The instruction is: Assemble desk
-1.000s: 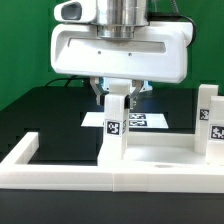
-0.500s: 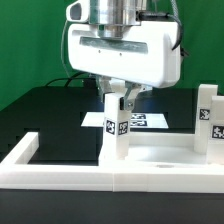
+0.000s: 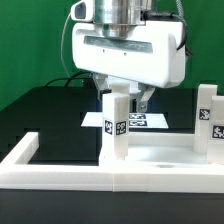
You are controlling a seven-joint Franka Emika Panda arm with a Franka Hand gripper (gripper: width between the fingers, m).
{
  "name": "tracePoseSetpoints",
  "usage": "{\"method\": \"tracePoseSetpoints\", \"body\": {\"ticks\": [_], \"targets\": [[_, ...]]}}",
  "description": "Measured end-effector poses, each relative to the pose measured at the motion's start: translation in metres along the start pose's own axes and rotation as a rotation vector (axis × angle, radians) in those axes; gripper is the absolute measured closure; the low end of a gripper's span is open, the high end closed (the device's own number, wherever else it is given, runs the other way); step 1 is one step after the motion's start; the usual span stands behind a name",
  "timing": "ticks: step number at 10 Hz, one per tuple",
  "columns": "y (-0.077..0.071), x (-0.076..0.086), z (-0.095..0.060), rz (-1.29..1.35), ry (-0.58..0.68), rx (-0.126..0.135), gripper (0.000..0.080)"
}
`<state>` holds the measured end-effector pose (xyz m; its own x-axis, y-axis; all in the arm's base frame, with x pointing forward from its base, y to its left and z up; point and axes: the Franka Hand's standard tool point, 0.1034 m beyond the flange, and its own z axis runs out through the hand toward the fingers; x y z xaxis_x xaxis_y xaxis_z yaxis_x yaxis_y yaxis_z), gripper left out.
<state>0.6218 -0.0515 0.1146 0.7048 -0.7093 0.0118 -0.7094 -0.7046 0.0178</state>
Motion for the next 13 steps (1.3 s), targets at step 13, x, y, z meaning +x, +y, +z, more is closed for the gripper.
{"method": "tracePoseSetpoints", "body": {"ticks": [13], "targets": [[0.0056,0.0078,0.0035,-1.096,0.036,-0.027,0.0151]]}}
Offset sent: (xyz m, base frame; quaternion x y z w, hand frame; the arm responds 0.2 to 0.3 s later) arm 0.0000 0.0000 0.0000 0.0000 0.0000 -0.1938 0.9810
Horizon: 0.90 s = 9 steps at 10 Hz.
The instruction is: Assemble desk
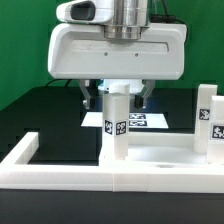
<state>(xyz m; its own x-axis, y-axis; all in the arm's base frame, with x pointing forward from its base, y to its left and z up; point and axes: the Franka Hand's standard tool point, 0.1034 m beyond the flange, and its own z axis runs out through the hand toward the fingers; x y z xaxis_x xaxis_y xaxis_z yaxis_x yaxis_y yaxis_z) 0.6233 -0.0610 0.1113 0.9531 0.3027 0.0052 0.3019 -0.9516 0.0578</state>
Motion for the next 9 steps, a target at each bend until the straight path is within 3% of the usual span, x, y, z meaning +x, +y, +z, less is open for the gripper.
{"method": "tracePoseSetpoints", "body": {"ticks": [1,3,4,5,9], "targets": [[0.0000,0.0000,0.0000,0.001,0.000,0.000,0.0151],[0.0003,-0.0001,0.0001,0.004,0.000,0.000,0.0409],[0.0001,-0.0001,0.0003,0.015,0.000,0.001,0.0409],[0.0003,-0.0004,0.0003,0.027,-0.001,0.001,0.0511],[0.0008,-0.0028,0.0006,0.251,-0.014,0.007,0.0511]]}}
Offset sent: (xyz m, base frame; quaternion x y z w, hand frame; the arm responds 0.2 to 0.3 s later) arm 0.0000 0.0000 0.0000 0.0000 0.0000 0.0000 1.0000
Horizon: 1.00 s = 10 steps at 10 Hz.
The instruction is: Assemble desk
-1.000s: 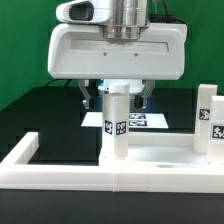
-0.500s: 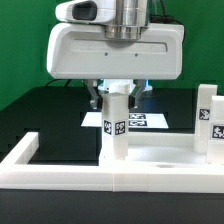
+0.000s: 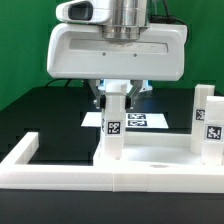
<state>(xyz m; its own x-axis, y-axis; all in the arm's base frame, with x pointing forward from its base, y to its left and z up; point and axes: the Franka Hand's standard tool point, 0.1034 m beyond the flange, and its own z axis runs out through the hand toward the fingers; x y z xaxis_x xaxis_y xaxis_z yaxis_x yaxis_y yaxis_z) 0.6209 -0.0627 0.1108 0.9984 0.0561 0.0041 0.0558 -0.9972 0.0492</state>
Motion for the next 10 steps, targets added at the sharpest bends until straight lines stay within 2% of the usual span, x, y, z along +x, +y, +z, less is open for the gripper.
{"method": "tracePoseSetpoints", "body": {"ticks": [6,8,10], "targets": [[0.003,-0.007,0.000,0.568,-0.027,0.020,0.0508],[0.002,-0.006,-0.004,0.578,-0.025,0.021,0.0499],[0.000,-0.004,-0.019,0.576,-0.021,0.038,0.0224]]}}
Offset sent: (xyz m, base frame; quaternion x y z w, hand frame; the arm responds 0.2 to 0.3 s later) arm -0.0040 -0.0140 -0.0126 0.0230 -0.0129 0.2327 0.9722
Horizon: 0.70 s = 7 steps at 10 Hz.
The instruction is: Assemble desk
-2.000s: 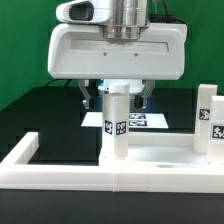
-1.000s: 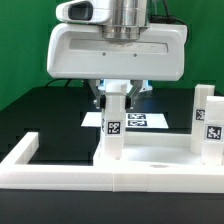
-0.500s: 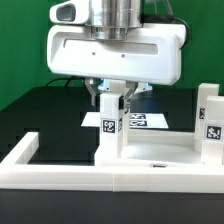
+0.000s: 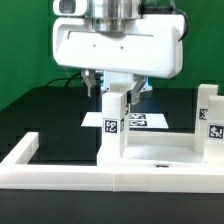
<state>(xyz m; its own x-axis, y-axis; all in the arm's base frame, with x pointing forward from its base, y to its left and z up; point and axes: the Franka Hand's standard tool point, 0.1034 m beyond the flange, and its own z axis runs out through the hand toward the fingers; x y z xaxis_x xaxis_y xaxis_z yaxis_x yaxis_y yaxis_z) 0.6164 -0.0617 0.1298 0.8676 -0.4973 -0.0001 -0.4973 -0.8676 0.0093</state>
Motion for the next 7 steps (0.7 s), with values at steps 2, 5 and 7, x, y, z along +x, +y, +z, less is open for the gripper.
{"method": "tracePoseSetpoints", "body": {"ticks": [2,5,7], "targets": [[-0.007,-0.004,-0.023,0.000,-0.031,0.018,0.0165],[-0.011,0.000,-0.028,-0.004,-0.030,0.020,0.0151],[-0.011,0.000,-0.028,-0.004,-0.031,0.020,0.0151]]}}
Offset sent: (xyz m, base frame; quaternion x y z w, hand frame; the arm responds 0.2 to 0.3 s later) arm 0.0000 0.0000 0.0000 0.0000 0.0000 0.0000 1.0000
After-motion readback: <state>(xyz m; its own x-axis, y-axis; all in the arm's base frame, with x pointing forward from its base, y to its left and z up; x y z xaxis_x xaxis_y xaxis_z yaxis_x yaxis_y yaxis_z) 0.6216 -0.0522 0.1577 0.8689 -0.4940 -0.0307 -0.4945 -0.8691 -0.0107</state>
